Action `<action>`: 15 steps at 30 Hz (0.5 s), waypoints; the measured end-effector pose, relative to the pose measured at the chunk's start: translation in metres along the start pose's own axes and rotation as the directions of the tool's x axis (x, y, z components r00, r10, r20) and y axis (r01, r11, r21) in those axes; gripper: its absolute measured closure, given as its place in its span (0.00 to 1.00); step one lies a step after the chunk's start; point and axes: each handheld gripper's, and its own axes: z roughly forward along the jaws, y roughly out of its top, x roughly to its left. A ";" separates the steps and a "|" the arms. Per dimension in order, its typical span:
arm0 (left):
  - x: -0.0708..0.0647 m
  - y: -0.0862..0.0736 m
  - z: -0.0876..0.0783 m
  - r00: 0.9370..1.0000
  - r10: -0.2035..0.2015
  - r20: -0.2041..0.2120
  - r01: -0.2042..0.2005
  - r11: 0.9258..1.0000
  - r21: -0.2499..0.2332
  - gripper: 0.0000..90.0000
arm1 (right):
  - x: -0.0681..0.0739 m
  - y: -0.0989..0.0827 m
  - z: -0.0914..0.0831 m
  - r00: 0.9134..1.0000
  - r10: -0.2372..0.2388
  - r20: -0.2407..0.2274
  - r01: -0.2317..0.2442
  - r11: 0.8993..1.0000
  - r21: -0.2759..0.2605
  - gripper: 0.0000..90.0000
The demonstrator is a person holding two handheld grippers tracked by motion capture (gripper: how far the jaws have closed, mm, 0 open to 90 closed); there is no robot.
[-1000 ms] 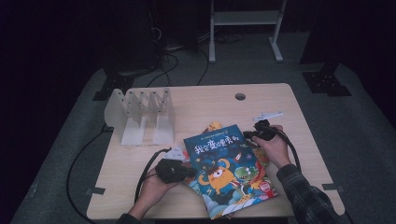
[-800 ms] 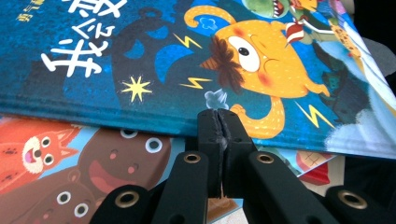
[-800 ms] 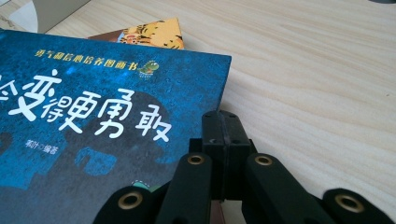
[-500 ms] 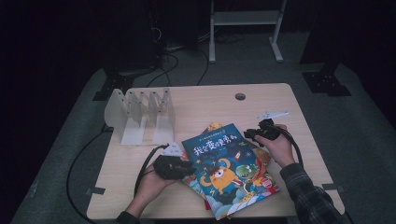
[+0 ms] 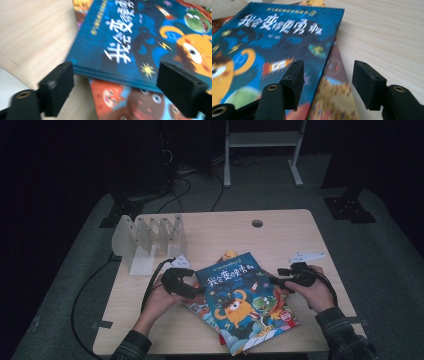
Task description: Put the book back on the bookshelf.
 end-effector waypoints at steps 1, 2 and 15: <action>0.002 0.001 0.002 1.000 0.005 0.010 -0.006 1.000 0.014 0.11 | 0.001 -0.004 -0.004 1.000 -0.003 -0.003 0.003 1.000 -0.002 0.45; 0.002 0.001 0.002 1.000 0.005 0.010 -0.006 1.000 0.014 0.09 | 0.001 -0.004 -0.004 1.000 -0.003 -0.003 0.003 1.000 -0.002 0.45; 0.016 0.003 0.024 1.000 0.019 0.016 -0.019 0.999 0.031 0.02 | 0.011 -0.053 -0.049 0.999 -0.003 -0.034 0.003 1.000 0.001 0.40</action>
